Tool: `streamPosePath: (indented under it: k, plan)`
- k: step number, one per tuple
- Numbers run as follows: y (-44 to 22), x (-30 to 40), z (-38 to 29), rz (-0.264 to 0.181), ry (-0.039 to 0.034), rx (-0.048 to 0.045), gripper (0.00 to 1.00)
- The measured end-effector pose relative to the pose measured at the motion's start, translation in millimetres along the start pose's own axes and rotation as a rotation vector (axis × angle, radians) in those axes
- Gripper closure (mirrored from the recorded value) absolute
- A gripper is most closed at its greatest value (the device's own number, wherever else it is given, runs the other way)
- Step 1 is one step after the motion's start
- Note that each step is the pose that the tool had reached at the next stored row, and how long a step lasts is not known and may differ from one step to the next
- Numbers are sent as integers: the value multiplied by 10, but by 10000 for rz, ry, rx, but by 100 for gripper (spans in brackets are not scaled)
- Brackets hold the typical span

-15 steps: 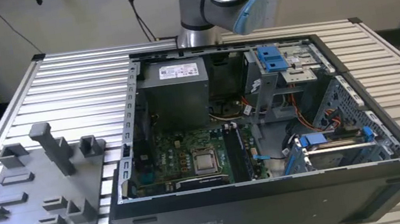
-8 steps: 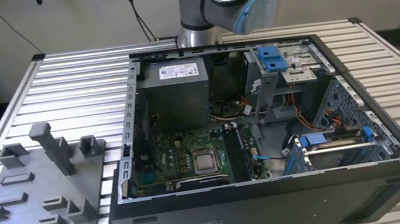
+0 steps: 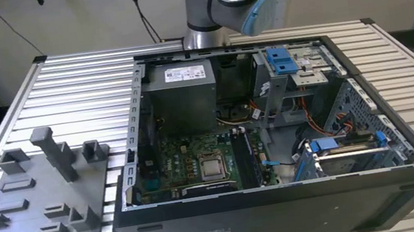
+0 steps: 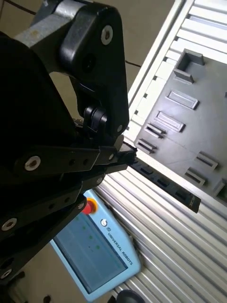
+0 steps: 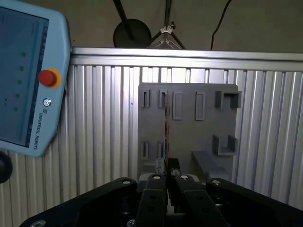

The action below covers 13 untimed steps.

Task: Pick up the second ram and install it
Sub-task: 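Pick up the second ram and move it above second insertion slot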

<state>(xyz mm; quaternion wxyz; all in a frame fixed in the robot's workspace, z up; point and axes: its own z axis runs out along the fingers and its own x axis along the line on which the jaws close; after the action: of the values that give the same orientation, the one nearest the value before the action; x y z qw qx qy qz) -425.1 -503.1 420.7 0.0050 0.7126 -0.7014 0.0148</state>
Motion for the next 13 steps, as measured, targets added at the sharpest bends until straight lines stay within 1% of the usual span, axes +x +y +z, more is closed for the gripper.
streamPosePath:
  k: [4,6,9,13]
  plan:
    - [0,0,1,2,-1,1,86]
    - [-12,1,0,0,0,0,86]
    - [-51,1,1,1,-1,1,86]
    - [-126,2,2,1,-1,0,86]
